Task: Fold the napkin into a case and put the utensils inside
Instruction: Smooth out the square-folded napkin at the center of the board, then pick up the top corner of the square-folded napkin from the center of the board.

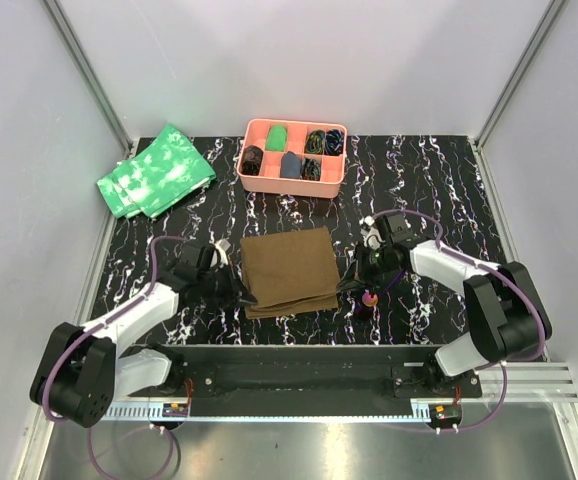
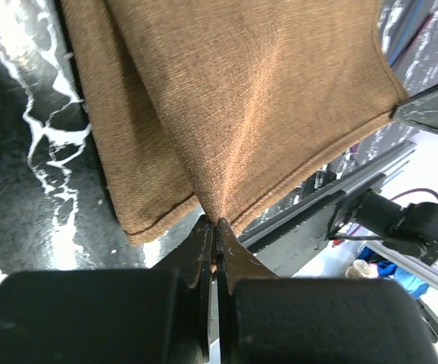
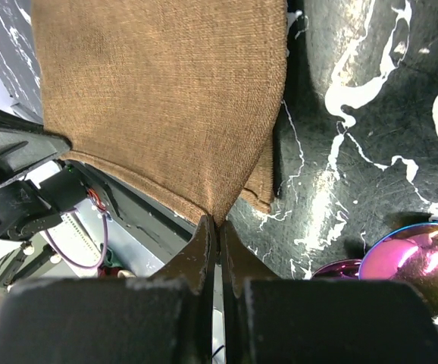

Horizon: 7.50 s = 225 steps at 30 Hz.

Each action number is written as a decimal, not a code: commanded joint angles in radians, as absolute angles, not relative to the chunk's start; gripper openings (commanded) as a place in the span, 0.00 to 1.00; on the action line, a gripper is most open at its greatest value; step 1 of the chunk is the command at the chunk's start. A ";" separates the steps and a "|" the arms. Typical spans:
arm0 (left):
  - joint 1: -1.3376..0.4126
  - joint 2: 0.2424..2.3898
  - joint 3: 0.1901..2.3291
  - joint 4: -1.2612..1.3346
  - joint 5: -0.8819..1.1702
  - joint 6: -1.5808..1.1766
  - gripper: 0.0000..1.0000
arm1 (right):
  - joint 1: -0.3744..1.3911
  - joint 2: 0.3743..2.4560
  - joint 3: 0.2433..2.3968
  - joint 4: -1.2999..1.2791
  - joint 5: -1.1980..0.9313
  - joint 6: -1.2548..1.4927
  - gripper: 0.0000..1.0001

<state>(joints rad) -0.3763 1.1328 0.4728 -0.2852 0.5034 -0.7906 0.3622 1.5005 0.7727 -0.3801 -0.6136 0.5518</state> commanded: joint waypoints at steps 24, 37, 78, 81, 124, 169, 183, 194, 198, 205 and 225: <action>-0.380 1.024 0.516 -0.390 0.373 -0.722 0.00 | 0.394 1.483 0.738 -0.298 -0.641 0.588 0.02; -0.380 1.114 0.417 -0.288 0.357 -0.722 0.00 | 0.407 1.585 0.716 -0.238 -0.617 0.575 0.03; -0.393 1.079 0.411 -0.205 0.313 -0.824 0.26 | 0.449 1.726 0.787 -0.135 -0.565 0.563 0.31; -0.365 1.020 0.503 -0.212 0.353 -0.818 0.36 | 0.480 1.700 0.886 -0.222 -0.542 0.549 0.36; -0.078 1.827 0.900 -0.032 0.394 -0.703 0.04 | 0.923 2.207 1.031 0.486 -0.713 1.025 0.06; -0.402 1.336 0.651 -0.083 0.327 -0.759 0.26 | 0.411 1.914 1.245 -0.183 -0.597 0.468 0.45; -0.505 1.143 0.378 -0.064 0.333 -0.831 0.22 | 0.382 2.074 1.289 0.049 -0.729 0.594 0.14; -0.531 1.117 0.284 -0.109 0.296 -0.890 0.23 | 0.353 2.206 1.364 0.083 -0.721 0.637 0.12; -0.531 1.120 0.255 -0.144 0.267 -0.902 0.22 | 0.327 2.235 1.377 0.092 -0.721 0.644 0.14; -0.541 1.031 0.256 -0.163 0.279 -0.870 0.24 | 0.304 2.072 1.323 -0.062 -0.735 0.594 0.41; -0.594 0.986 0.354 -0.173 0.357 -0.882 0.26 | 0.541 1.428 0.723 -0.396 -0.299 0.669 0.38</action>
<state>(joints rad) -0.5880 0.9958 0.3191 -0.1875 0.3340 -0.8837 0.5293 1.4097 0.7208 -0.4683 -0.3431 0.6315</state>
